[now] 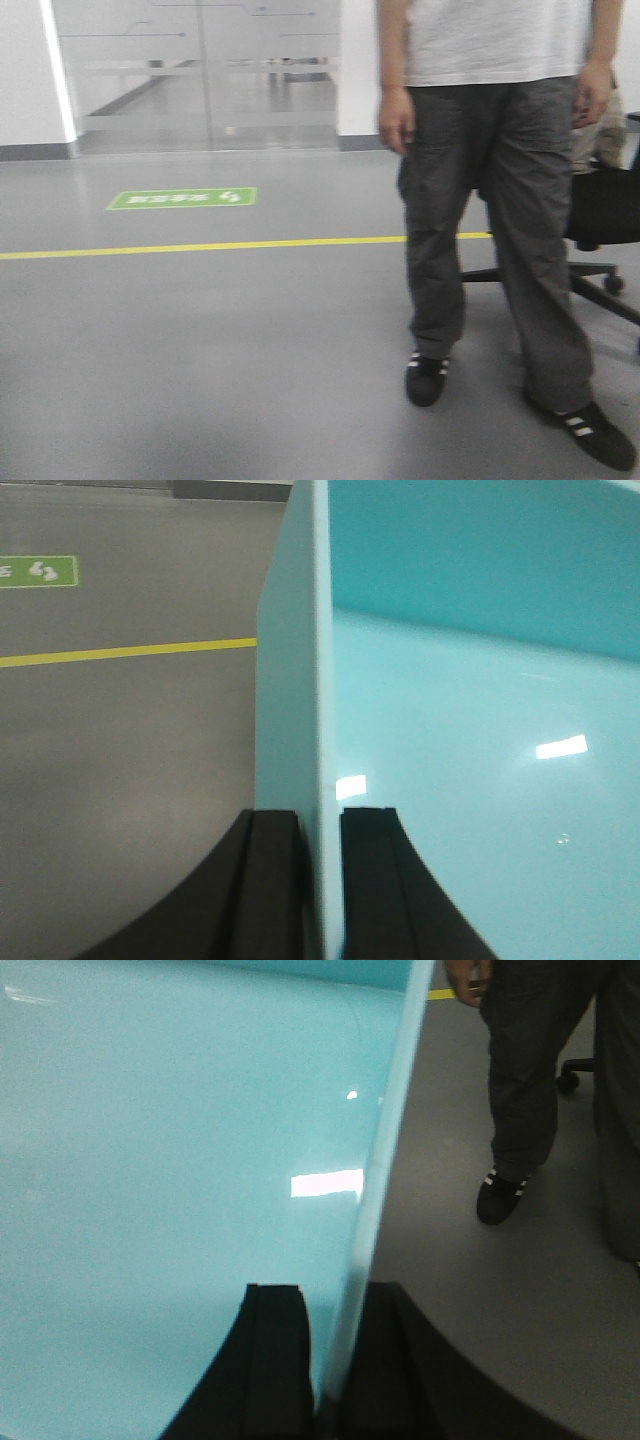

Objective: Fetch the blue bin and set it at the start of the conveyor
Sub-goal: 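Carry the teal bin with both grippers across the floor to the red table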

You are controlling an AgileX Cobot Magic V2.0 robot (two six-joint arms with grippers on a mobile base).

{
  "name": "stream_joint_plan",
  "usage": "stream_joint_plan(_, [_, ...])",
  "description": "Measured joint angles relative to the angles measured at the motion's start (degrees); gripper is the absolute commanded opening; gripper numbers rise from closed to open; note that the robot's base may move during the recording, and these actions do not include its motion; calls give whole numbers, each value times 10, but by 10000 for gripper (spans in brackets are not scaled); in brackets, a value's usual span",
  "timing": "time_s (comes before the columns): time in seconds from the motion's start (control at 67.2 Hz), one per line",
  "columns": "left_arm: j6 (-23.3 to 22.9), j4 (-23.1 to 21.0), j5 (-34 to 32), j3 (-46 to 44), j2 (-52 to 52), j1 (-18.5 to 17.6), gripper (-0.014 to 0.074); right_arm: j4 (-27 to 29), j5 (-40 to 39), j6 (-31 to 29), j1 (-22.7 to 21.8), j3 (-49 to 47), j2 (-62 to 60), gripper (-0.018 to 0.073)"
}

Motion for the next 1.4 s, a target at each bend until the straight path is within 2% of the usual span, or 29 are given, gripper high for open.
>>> stream_joint_plan(0.67, [0,0,0,0,1,0,-111,0,0,0,0,0,0,-153])
stream_joint_plan(1.027, [0,29,-3,0,1,-2,-111,4,-5,0,0,0,0,-153])
stream_joint_plan(1.399, [0,32,-4,0,2,-2,-111,5,-5,0,0,0,0,-153])
